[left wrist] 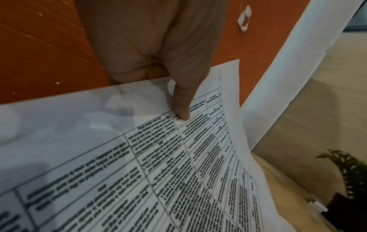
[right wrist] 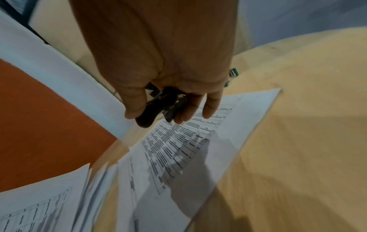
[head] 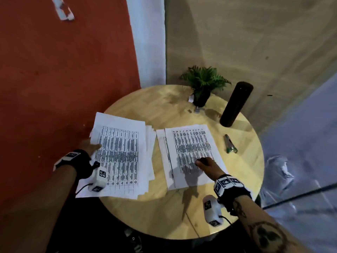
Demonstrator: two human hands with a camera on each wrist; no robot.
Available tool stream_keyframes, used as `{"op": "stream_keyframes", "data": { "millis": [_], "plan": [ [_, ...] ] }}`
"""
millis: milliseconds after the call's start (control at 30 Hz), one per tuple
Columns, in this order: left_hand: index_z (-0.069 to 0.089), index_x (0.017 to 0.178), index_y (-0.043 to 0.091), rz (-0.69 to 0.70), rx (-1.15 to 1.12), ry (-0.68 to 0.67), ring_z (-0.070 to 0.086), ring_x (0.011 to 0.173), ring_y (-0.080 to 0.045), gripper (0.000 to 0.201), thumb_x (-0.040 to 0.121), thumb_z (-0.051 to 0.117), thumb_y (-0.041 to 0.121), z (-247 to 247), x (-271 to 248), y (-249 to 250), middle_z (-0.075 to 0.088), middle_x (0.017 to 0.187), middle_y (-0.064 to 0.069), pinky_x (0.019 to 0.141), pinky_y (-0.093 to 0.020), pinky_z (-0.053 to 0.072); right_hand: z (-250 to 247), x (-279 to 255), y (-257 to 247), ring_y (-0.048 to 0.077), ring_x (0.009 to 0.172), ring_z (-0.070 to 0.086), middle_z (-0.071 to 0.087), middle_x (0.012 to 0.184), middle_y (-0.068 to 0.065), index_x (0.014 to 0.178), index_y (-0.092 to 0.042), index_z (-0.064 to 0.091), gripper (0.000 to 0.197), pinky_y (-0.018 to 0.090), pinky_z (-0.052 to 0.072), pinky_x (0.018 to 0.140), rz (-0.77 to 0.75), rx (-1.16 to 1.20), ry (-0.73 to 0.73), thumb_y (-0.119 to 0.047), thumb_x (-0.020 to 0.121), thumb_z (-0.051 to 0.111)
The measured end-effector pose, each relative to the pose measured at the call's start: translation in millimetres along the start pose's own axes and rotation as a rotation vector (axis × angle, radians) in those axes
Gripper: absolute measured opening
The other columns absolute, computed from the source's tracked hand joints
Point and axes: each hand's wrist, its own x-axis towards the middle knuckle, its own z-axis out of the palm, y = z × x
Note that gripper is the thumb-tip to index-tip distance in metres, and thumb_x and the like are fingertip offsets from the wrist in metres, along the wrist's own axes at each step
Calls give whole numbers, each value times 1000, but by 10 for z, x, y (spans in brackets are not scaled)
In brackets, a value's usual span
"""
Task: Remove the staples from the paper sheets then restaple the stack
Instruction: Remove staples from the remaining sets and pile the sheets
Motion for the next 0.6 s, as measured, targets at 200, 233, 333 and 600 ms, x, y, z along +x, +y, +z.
{"op": "stream_keyframes", "data": {
  "millis": [200, 233, 333, 600],
  "plan": [
    [32, 142, -2, -22, 199, 94, 39, 130, -42, 67, 88, 65, 18, 163, 248, -33, 37, 145, -25, 105, -47, 33, 254, 499, 765, 17, 83, 37, 36, 76, 3, 63, -31, 37, 34, 29, 26, 73, -31, -103, 10, -63, 64, 49],
    [29, 145, 4, 8, 286, 167, 35, 133, -42, 75, 85, 68, 27, 200, 304, -14, 34, 148, -23, 107, -50, 31, 283, 532, 867, 17, 87, 35, 34, 80, 1, 65, -34, 35, 32, 31, 26, 76, -28, -89, -14, -61, 65, 51],
    [39, 138, 10, 194, 370, 281, 32, 132, -39, 65, 83, 68, 30, 475, 240, 276, 37, 141, -21, 103, -52, 31, 299, 492, 918, 19, 100, 31, 35, 96, 1, 72, -35, 37, 29, 35, 28, 92, 27, -57, -68, -56, 69, 57],
    [36, 140, 3, 160, 366, -260, 37, 133, -36, 73, 83, 68, 38, 2013, -529, 936, 36, 144, -23, 107, -38, 35, 249, 196, 497, 36, 122, 34, 36, 119, 19, 75, -22, 47, 26, 44, 31, 100, 59, -94, -38, -45, 73, 58]
  ]
}}
